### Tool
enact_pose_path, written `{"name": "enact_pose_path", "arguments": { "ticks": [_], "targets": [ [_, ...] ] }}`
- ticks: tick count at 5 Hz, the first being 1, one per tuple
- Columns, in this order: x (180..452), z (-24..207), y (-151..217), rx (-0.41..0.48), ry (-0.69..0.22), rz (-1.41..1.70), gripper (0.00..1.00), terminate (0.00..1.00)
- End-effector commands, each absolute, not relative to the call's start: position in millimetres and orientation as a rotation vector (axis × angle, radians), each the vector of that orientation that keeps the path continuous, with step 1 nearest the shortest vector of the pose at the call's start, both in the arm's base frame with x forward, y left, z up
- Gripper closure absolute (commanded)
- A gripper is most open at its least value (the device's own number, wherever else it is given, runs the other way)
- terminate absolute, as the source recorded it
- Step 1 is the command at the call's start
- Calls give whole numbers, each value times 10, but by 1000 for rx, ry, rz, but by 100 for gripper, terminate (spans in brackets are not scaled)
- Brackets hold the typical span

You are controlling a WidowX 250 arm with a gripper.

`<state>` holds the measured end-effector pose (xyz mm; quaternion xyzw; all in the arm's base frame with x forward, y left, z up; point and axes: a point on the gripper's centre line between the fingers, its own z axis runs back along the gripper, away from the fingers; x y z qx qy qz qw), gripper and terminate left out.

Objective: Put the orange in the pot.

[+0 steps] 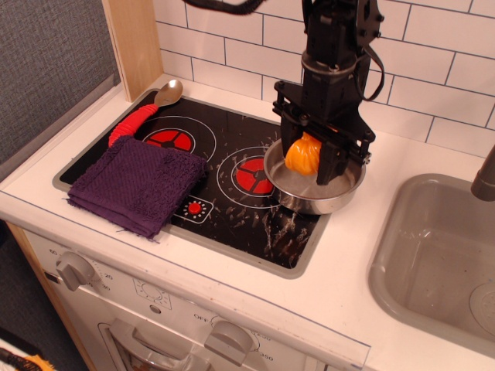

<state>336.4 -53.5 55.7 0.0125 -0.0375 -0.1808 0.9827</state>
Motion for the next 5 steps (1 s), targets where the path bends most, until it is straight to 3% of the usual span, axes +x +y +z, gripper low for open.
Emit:
{"name": "enact_pose_path", "arguments": {
  "ticks": [1,3,4,5],
  "targets": [
    [3397,733,-454,39,-129,-335,0,0],
    [3003,1014,-185,102,-166,-171,0,0],
    [2812,1019,-64,93,-137,-103,0,0],
    [2804,915,-44,40,-144,-211,0,0]
  ]
}}
